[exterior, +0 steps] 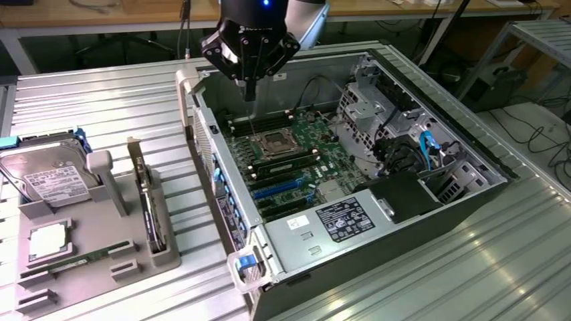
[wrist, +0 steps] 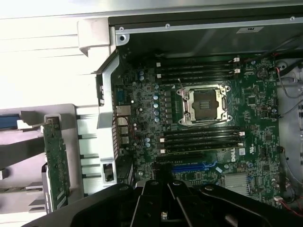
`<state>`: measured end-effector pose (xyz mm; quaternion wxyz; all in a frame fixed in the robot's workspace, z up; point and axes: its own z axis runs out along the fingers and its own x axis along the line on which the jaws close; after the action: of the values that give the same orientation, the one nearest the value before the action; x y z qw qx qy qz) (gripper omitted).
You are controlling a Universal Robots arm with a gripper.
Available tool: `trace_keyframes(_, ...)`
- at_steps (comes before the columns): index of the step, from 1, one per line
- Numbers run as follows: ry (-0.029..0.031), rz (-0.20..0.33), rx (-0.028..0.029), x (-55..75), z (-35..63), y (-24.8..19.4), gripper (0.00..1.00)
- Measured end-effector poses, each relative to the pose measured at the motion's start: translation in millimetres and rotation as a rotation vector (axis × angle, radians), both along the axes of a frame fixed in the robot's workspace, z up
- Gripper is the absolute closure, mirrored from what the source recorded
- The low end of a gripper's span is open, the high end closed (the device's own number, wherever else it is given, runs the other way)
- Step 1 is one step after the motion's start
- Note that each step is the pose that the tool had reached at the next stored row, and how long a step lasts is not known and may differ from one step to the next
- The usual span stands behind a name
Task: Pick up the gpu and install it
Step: 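Reach for the gpu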
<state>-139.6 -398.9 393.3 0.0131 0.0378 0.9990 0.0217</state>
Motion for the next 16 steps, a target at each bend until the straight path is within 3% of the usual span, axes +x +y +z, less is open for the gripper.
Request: trace_keyframes(16,0.0000,0.000,0.0000,-4.9,0.0,-0.1,0.89)
